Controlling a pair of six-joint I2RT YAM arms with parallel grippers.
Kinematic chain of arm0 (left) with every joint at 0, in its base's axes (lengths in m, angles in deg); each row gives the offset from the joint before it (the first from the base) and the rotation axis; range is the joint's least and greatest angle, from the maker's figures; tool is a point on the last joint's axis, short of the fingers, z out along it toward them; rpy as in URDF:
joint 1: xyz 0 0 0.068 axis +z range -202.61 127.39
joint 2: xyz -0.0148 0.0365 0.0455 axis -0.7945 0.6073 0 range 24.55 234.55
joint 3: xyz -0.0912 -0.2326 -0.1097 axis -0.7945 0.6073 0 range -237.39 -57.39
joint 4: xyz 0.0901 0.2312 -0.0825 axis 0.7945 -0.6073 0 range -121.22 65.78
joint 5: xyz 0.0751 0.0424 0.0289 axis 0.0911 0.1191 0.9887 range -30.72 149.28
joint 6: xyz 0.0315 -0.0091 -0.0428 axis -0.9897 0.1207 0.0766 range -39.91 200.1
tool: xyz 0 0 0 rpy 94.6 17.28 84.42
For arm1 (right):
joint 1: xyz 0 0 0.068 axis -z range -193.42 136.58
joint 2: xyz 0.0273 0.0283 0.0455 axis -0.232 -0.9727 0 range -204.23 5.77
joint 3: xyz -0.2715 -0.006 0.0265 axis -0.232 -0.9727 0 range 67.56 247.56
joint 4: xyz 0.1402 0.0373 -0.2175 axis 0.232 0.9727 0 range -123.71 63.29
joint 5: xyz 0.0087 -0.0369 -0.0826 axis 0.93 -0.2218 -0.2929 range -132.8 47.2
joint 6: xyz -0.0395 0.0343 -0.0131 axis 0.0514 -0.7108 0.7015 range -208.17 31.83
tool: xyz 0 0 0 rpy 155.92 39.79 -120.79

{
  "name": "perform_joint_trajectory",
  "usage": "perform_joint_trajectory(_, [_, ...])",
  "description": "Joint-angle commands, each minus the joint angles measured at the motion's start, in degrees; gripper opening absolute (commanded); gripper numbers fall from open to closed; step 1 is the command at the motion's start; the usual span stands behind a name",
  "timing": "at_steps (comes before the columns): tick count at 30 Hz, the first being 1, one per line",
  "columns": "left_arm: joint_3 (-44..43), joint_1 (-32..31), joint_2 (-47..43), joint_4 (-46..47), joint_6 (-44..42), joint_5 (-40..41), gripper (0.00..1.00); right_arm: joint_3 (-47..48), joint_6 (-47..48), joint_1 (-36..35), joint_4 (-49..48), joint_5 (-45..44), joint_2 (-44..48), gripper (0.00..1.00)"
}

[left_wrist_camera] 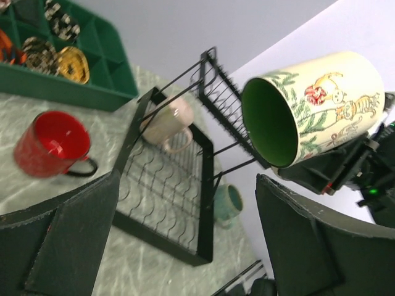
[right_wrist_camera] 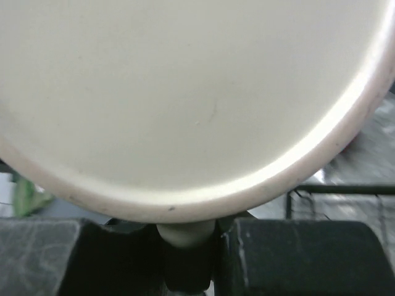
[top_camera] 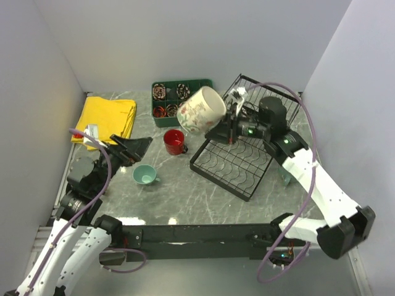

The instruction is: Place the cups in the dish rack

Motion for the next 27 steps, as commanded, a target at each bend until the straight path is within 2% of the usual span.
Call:
perform_joint_trajectory(1, [1.9,-0.2,-2.6,-2.8,-1.5,0.8,0.96,-4.9,13.9,2.7,2.7,-4.3,6.6,0.0])
perform_joint_trajectory(7, [3.5,-0.2,-4.1,-2.5,-0.3,0.8,0.96,-13.3,17.7,5.2,2.4,-7.2,10.2,0.0])
perform_joint_trajectory(12, [3.7,-0.2,-4.6,-2.9,0.1,0.9,0.96,-19.2,22.6,5.2,0.7,-13.3,11.0,0.0])
perform_joint_trajectory(23, [6.2,-0.2,-5.9,-3.0,1.6,1.3,0.96,-26.1,30.5,4.3,-7.7,-31.2,9.8,0.0])
perform_joint_trajectory(27, [6.0,-0.2,-5.8,-3.6,1.6,1.4,0.96,-26.4,30.9,3.4,-10.5,-33.9,7.5,0.0])
